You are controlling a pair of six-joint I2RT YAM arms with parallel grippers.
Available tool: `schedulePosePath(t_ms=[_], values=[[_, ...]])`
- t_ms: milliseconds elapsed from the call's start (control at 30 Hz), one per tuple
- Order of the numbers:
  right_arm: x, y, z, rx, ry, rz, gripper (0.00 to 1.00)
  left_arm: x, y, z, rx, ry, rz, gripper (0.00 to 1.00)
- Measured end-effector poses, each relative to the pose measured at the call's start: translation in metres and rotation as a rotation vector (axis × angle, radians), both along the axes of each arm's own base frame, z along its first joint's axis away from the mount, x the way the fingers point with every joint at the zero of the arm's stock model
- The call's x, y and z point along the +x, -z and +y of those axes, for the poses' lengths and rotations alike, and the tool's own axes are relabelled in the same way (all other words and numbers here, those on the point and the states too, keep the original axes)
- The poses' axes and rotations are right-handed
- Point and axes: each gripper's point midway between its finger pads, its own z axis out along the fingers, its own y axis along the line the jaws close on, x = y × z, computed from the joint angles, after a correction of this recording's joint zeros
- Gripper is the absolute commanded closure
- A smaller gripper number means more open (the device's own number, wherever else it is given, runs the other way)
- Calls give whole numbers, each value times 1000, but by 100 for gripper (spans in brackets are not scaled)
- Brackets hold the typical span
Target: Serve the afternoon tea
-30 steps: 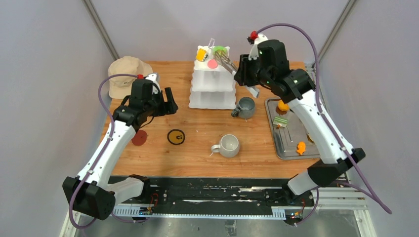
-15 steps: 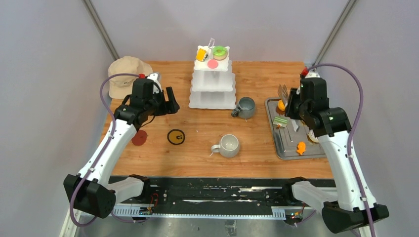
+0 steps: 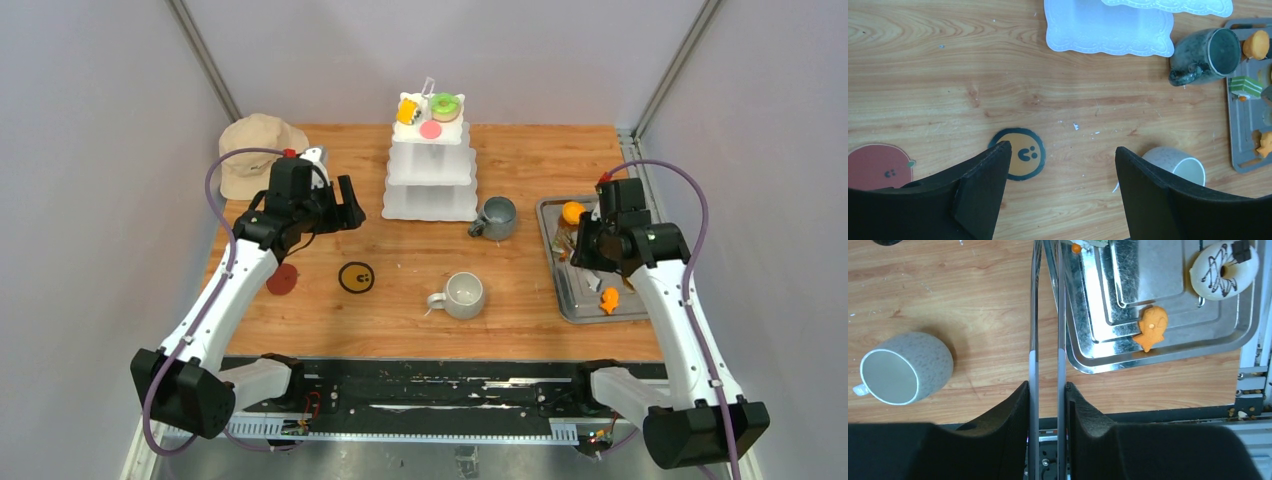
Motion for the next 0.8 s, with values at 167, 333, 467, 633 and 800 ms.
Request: schedulePosePath(t_ms=[167,333,467,633,800], values=[[4,10,10,45,-31,25,82,0,-1,-1,-4,2,-4,20],[9,19,13,50,-37,56,85,0,-1,-1,-7,2,-4,19],[8,23,10,32,-31,67,85,1,-2,-1,-8,2,-6,20],[7,25,4,6,-19,72,86,1,-2,-2,-11,4,-8,20],[7,27,0,-16,-10,80,87,2,-2,-4,-18,7,-7,20]])
